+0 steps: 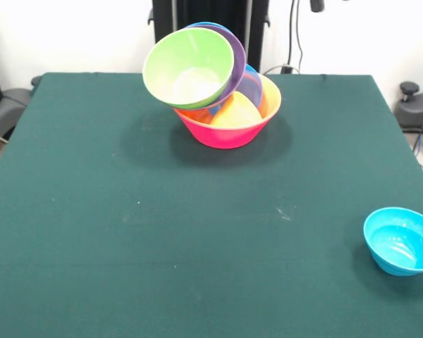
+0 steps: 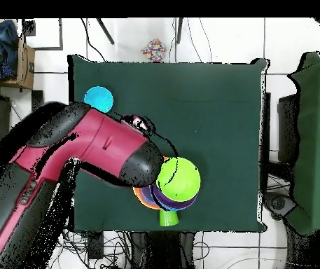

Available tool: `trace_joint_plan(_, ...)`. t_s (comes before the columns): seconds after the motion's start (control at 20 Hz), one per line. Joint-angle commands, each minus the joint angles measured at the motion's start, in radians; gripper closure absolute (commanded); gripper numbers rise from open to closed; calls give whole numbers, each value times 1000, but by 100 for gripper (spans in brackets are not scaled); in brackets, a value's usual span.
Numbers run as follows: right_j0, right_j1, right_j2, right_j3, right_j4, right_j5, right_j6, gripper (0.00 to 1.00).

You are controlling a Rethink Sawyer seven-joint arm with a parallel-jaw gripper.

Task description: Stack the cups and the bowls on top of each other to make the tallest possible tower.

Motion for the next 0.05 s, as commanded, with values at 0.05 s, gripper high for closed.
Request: trace_joint_plan(0.05,25,94,202,40,57,146,-163,0)
